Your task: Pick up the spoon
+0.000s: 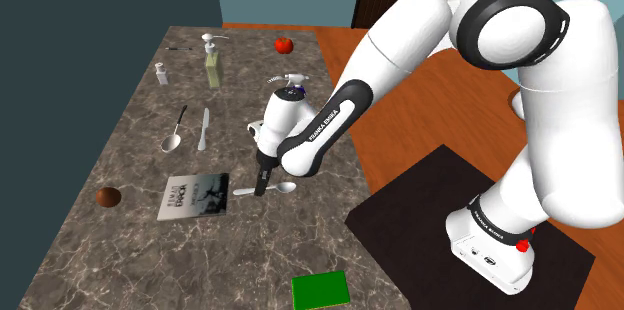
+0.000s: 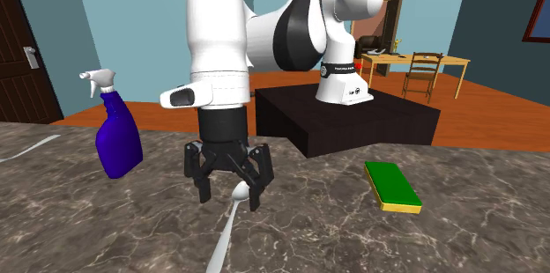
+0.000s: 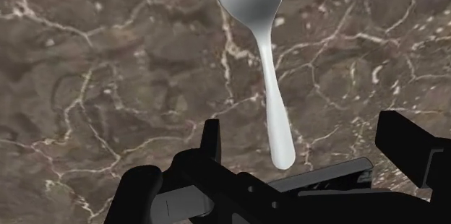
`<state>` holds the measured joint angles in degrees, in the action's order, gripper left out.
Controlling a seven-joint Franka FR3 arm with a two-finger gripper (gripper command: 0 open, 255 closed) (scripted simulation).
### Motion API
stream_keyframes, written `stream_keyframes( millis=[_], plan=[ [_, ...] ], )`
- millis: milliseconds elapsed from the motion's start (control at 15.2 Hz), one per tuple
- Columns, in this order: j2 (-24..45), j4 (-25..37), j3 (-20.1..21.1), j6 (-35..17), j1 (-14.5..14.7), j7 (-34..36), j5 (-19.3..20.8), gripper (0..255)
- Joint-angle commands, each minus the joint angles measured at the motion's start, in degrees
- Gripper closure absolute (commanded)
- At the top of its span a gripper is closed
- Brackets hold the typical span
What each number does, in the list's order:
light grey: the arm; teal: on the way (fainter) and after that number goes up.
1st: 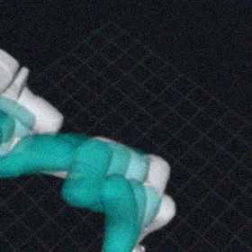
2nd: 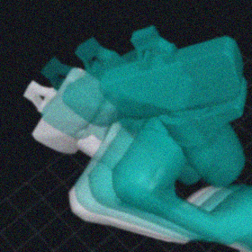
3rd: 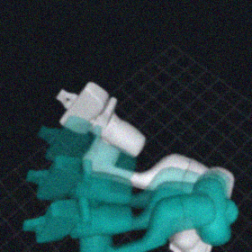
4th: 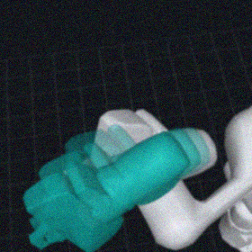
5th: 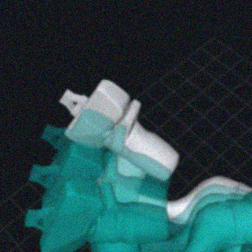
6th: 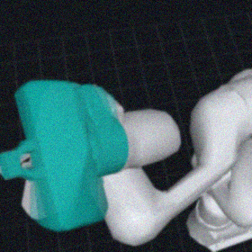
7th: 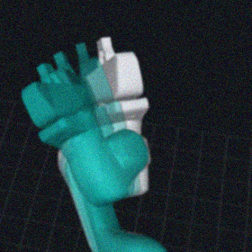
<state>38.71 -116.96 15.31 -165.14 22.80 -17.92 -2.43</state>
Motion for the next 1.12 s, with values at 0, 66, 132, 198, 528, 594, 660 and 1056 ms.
stream_keyframes(
  millis=[0,66,132,198,528,594,660,1056],
  plan=[
    [1.64,0.97,-0.26,-0.75,0.31,-0.12,0.22,0],
    [2.38,1.26,-0.40,-1.19,0.44,-0.16,0.31,0],
    [3.12,1.56,-0.54,-1.63,0.56,-0.21,0.39,0],
    [3.87,1.88,-0.68,-2.05,0.68,-0.25,0.46,0],
    [4.92,2.26,-0.87,-2.73,0.90,-0.27,0.56,255],
    [4.93,2.25,-0.87,-2.74,0.89,-0.29,0.57,255],
    [4.92,2.25,-0.87,-2.74,0.89,-0.28,0.57,255],
    [5.05,2.40,-0.88,-2.71,0.86,-0.33,0.58,255]
  ],
)
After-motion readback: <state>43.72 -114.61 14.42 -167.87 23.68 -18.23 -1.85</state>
